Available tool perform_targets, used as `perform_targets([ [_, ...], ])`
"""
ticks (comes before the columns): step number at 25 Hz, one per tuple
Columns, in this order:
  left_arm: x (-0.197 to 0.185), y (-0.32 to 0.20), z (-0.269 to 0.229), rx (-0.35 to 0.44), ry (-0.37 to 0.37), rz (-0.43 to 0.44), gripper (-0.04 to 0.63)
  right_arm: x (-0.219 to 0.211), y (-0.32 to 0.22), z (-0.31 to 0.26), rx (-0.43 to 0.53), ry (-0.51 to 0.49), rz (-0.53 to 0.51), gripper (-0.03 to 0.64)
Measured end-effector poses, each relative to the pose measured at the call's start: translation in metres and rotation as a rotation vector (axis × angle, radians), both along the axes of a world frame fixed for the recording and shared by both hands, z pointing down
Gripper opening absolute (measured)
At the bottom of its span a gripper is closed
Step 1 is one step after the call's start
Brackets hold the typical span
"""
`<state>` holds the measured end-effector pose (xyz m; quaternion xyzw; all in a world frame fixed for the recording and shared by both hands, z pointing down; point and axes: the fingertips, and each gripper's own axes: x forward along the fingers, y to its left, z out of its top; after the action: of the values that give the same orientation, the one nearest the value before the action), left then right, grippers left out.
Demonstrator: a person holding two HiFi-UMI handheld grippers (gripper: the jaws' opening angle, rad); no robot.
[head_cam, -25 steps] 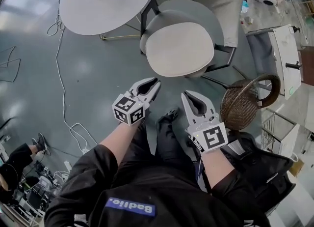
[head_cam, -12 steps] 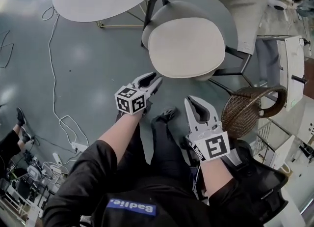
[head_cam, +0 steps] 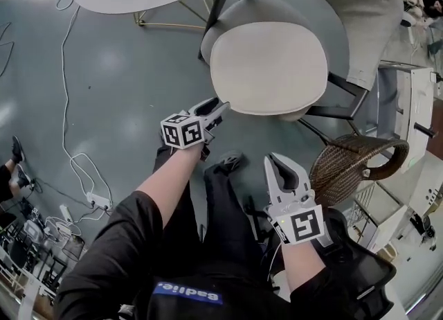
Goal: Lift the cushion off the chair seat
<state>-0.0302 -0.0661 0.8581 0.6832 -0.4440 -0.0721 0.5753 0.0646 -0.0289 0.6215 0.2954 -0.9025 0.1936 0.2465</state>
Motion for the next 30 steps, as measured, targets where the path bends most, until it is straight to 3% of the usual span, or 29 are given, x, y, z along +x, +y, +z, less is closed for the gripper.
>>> perform_targets([
  [6, 0.002, -0.012, 0.011, 0.004, 0.109, -0.089, 0.202, 0.01, 0.01, 0.022, -0.038, 0.022, -0.006, 0.029],
  [12, 0.007, -0.022, 0.017, -0.006, 0.178, -0.122, 0.201, 0.019, 0.016, 0.03, -0.051, 0.031, 0.0, 0.029],
  [15, 0.011, -0.022, 0.015, -0.014, 0.207, -0.123, 0.135, 0.023, 0.019, 0.029, -0.056, 0.033, 0.009, 0.029],
  [19, 0.01, -0.026, 0.003, 0.005, 0.225, -0.124, 0.1, 0.025, 0.02, 0.019, -0.048, 0.029, 0.024, 0.029],
  [30, 0.006, -0.035, -0.075, 0.08, 0.118, -0.043, 0.063, 0.026, 0.02, -0.046, 0.015, -0.008, 0.074, 0.029],
])
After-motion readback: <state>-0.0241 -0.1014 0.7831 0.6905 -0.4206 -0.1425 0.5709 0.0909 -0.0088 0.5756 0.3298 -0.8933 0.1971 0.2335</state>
